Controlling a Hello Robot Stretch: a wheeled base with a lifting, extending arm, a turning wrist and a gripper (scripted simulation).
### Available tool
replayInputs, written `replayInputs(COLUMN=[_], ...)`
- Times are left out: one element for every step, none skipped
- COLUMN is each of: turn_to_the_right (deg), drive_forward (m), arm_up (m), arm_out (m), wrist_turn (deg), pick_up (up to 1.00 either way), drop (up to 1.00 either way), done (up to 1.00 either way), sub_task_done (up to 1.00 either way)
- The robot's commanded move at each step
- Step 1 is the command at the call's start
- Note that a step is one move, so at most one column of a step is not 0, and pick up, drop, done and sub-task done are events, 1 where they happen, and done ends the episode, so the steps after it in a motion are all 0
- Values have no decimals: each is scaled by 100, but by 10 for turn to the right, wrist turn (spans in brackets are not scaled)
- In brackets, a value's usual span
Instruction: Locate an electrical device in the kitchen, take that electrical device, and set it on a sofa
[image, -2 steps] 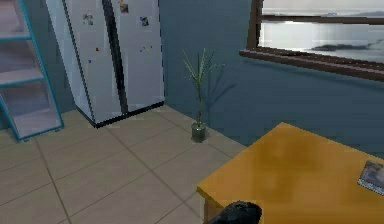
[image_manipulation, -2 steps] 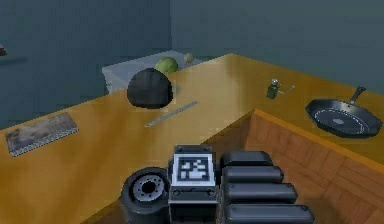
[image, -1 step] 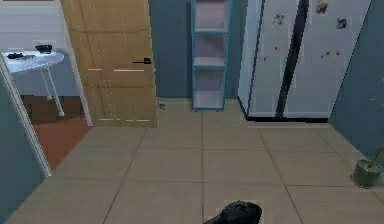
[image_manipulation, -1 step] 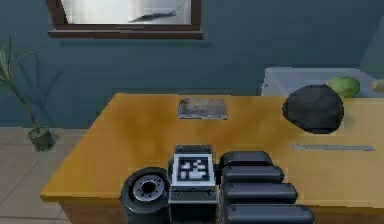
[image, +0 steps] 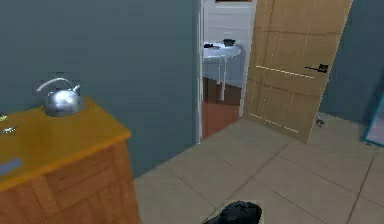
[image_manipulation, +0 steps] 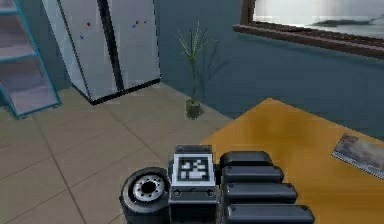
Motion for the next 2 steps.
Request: replayInputs(turn_to_the_right=[-420, 0], drive_forward=[0, 10], arm_up=[0, 0], arm_out=[0, 0], wrist_turn=[0, 0], pick_up=[0, 0], drop=[0, 0], done=[0, 0], sub_task_done=[0, 0])
